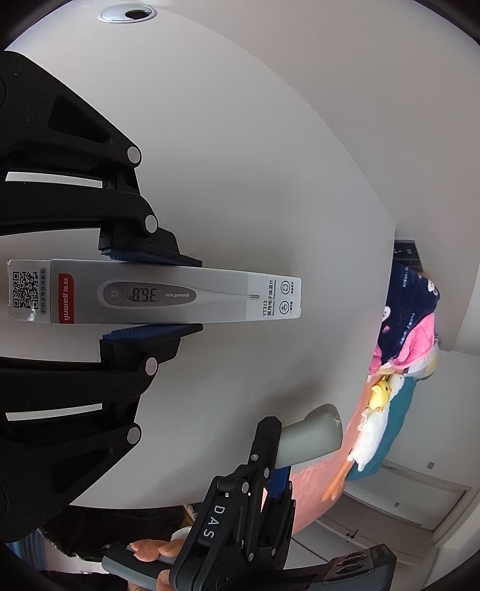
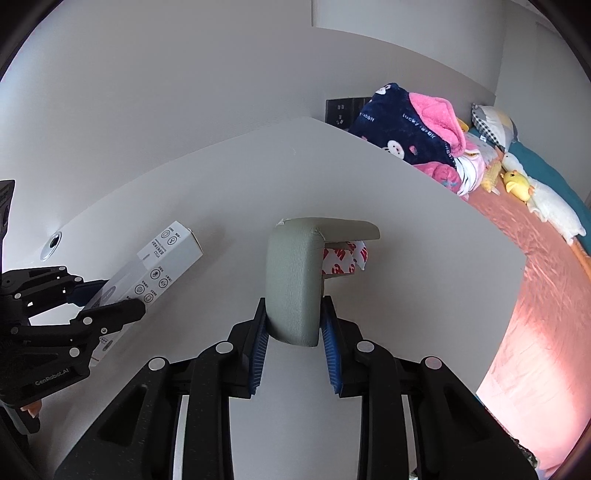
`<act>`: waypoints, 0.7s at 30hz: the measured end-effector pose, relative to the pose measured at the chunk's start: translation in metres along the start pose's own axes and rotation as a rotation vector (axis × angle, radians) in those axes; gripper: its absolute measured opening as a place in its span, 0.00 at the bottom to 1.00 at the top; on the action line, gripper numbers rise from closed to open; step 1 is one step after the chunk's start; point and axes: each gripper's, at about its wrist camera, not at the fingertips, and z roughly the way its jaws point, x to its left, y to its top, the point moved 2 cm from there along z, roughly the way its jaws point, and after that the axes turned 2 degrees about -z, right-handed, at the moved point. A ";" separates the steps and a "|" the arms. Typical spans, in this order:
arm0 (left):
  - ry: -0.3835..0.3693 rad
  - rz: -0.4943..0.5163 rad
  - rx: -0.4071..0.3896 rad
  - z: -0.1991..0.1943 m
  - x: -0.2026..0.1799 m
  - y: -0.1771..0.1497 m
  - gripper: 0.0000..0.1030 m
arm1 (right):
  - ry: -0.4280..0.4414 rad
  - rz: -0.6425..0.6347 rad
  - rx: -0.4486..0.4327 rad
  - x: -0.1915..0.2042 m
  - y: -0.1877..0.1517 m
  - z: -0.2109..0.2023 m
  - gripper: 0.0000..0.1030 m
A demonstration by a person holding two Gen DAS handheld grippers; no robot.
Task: Collect trash
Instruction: 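Carry the thermometer box and corner guard over the black trash bag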
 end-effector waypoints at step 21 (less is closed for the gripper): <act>-0.036 0.036 -0.037 -0.054 -0.059 -0.028 0.26 | 0.006 0.030 -0.043 -0.012 -0.058 -0.077 0.28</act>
